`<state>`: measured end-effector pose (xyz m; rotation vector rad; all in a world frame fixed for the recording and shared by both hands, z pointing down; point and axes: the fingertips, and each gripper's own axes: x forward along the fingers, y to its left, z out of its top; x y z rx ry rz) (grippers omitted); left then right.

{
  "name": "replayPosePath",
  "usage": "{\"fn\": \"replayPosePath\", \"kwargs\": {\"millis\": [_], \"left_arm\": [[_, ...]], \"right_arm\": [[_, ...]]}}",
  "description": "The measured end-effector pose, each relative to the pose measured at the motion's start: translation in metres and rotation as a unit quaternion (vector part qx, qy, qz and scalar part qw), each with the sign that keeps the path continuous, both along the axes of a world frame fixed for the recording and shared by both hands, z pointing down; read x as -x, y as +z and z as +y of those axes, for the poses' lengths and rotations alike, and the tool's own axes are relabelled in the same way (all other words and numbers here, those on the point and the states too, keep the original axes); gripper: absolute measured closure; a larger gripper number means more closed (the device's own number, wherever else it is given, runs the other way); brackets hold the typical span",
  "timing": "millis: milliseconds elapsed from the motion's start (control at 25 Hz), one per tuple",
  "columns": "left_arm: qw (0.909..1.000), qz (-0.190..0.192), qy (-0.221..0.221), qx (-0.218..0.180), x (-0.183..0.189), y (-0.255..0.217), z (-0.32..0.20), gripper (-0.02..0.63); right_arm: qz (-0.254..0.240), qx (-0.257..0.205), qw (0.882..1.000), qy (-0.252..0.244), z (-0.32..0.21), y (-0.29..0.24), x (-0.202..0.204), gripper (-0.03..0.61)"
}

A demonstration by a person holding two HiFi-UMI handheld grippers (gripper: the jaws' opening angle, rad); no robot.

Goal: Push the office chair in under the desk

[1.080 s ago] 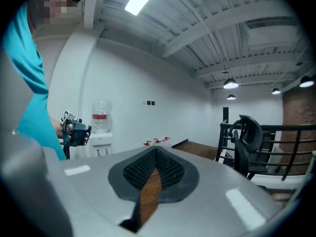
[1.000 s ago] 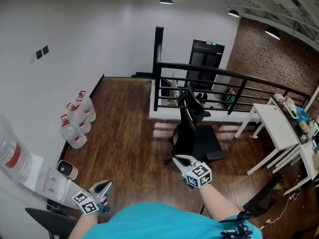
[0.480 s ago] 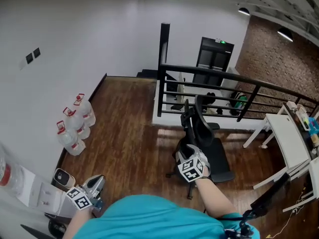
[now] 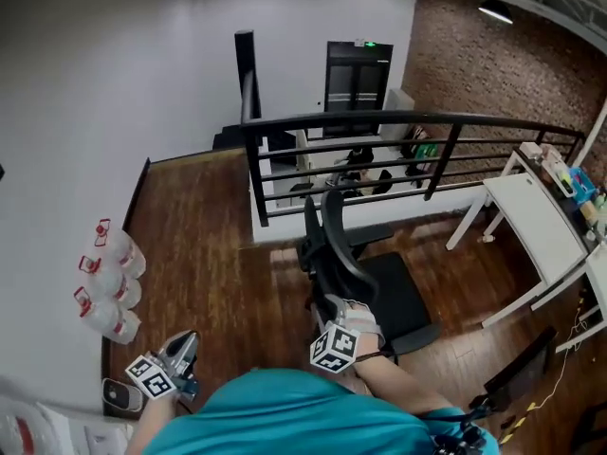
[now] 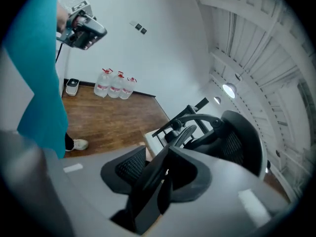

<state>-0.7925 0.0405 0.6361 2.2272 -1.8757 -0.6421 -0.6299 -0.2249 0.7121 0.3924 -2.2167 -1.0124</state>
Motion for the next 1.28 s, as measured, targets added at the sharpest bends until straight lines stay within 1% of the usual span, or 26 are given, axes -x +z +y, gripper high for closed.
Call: {"fn": "replayPosePath", "kwargs": {"millis": [40,80,120,160,200,240,280,320,360,400,440,520,640,720,760,840,920,1000,1040,1080,1120,1200,1240,1280], "left_arm": [[0.9999,0.0,0.015,0.0,0.009,0.002,-0.018,0.59],[0.9995,-0.004,0.032,0.0,0.017,0.001,-0.033,0.589],[0.9988,-0.01,0.048,-0.001,0.026,0.0,-0.047,0.589],[0.9979,-0.015,0.063,-0.003,0.035,-0.002,-0.059,0.589],[0.9971,-0.017,0.074,-0.005,0.045,-0.004,-0.07,0.589],[0.9964,-0.016,0.083,-0.006,0.056,-0.004,-0.079,0.589],[0.9958,-0.014,0.09,-0.006,0.066,-0.005,-0.088,0.589],[0.9952,-0.015,0.097,-0.005,0.076,-0.007,-0.096,0.589],[0.9945,-0.018,0.103,-0.004,0.085,-0.009,-0.105,0.589],[0.9939,-0.022,0.108,-0.004,0.093,-0.012,-0.112,0.589],[0.9934,-0.025,0.112,-0.004,0.101,-0.016,-0.118,0.589],[0.9933,-0.027,0.112,-0.005,0.12,-0.028,-0.122,0.589],[0.9946,-0.026,0.1,-0.002,0.153,-0.06,-0.101,0.589],[0.9961,-0.021,0.086,0.0,0.168,-0.078,-0.089,0.589],[0.9967,-0.016,0.079,0.001,0.169,-0.083,-0.093,0.589],[0.9973,-0.012,0.073,0.004,0.162,-0.082,-0.114,0.589],[0.9972,-0.013,0.073,0.007,0.163,-0.071,-0.131,0.589],[0.997,-0.013,0.076,0.008,0.173,-0.064,-0.138,0.589],[0.9968,-0.014,0.078,0.009,0.174,-0.067,-0.141,0.589],[0.9967,-0.014,0.08,0.009,0.171,-0.072,-0.148,0.589],[0.9966,-0.014,0.081,0.008,0.164,-0.077,-0.157,0.59],[0.9964,-0.009,0.084,0.007,0.14,-0.088,-0.184,0.589],[0.996,-0.009,0.089,0.007,0.125,-0.097,-0.197,0.589],[0.9952,-0.014,0.097,0.006,0.109,-0.107,-0.21,0.589]], "right_arm": [[-0.01,0.006,1.0,0.001,-0.001,-0.005,0.004,0.455],[-0.023,0.014,1.0,0.006,-0.001,-0.011,0.006,0.426],[-0.036,0.022,0.999,0.012,0.0,-0.019,0.006,0.359],[-0.044,0.03,0.998,0.021,0.001,-0.024,0.005,0.345],[-0.041,0.043,0.998,0.032,0.002,-0.022,0.004,0.344],[-0.023,0.065,0.997,0.044,0.002,-0.011,0.005,0.351],[0.006,0.097,0.994,0.058,0.002,0.007,0.007,0.354],[0.036,0.131,0.988,0.071,0.0,0.026,0.01,0.359],[0.059,0.161,0.982,0.083,-0.002,0.039,0.013,0.347],[0.07,0.185,0.976,0.093,-0.004,0.045,0.016,0.345],[0.07,0.207,0.97,0.102,-0.006,0.044,0.02,0.347],[0.053,0.245,0.961,0.114,-0.007,0.034,0.028,0.351],[0.039,0.279,0.952,0.12,0.012,0.005,0.047,0.354],[0.033,0.302,0.945,0.123,0.019,-0.011,0.048,0.353],[0.028,0.318,0.94,0.125,0.012,-0.014,0.041,0.354],[0.01,0.357,0.924,0.134,-0.013,-0.011,0.019,0.357],[-0.015,0.397,0.906,0.149,-0.033,-0.002,0.006,0.369],[-0.053,0.436,0.884,0.163,-0.044,0.0,0.005,0.384],[-0.072,0.447,0.876,0.166,-0.051,-0.003,0.003,0.391],[-0.083,0.449,0.874,0.166,-0.059,-0.008,-0.004,0.397],[-0.085,0.445,0.877,0.162,-0.07,-0.013,-0.014,0.404],[-0.069,0.428,0.889,0.146,-0.096,-0.019,-0.041,0.41],[-0.057,0.423,0.894,0.137,-0.109,-0.022,-0.055,0.41],[-0.045,0.425,0.895,0.13,-0.122,-0.026,-0.069,0.41]]}}
